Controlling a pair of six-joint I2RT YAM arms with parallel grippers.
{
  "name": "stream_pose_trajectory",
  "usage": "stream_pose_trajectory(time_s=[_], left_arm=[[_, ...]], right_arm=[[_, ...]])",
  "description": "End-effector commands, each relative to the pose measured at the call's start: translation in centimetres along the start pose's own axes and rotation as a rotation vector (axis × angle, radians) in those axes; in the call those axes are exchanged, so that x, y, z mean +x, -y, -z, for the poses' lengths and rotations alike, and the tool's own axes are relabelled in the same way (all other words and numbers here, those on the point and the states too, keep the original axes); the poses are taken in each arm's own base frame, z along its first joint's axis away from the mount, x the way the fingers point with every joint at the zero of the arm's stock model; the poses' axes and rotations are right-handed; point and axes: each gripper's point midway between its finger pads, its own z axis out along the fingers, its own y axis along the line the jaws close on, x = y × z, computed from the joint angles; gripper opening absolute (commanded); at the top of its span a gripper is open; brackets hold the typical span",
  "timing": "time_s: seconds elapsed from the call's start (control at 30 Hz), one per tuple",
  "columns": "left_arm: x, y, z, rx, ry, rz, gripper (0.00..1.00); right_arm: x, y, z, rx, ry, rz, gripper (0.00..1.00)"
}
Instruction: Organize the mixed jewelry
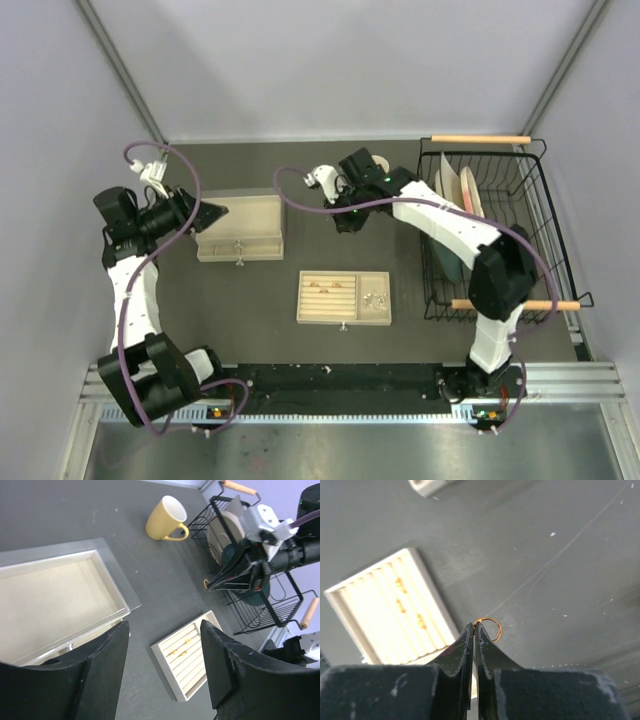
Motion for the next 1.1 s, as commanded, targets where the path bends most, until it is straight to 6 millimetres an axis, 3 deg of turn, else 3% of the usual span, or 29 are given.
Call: stream_pose_trajectory(time_s=[0.0,0.17,0.27,0.5,0.6,0.77,0.8,0.87,1.07], left_arm=[[-1.5,3.1,0.2,0.188,0.024,-0.105,0.64],[-1.2,8.1,0.5,0.345,0.032,-0.368,0.63],[-0.8,12.1,0.2,0.429,0.042,-0.531,0.63],[2.2,19.5,-0.9,0.600,0.024,-0.765,0.64],[2.9,20.9,-0.9,0.636,0.005,-0.804,0.65],[2.5,21.1,-1.2,0.572,-0.029,-0.909,0.65],[3.8,20.9,-0.8,0.574,-0.081,-0.899,0.65],[3.6,21.6,-0.2,0.595,-0.063,-1.029,0.65],[5.4,22.5,0.8,0.649,-0.106,-1.112,0.62]], right_arm=[[-2.4,-3.6,6.1,-0.138,0.107,-0.012,0.00],[-5.7,-8.9,12.2,-0.402,0.227,0.016,0.00],[-6.3,-12.0,15.1,-0.576,0.256,0.034,0.00],[-6.6,-16.7,19.0,-0.787,0.301,0.114,0.00],[-6.6,-18.4,20.3,-0.847,0.307,0.141,0.00],[-6.1,-20.0,21.2,-0.890,0.302,0.174,0.00],[-6.0,-20.4,21.3,-0.900,0.299,0.181,0.00],[-6.0,-20.7,21.7,-0.905,0.304,0.190,0.00],[-6.5,-21.2,22.7,-0.916,0.330,0.216,0.00]])
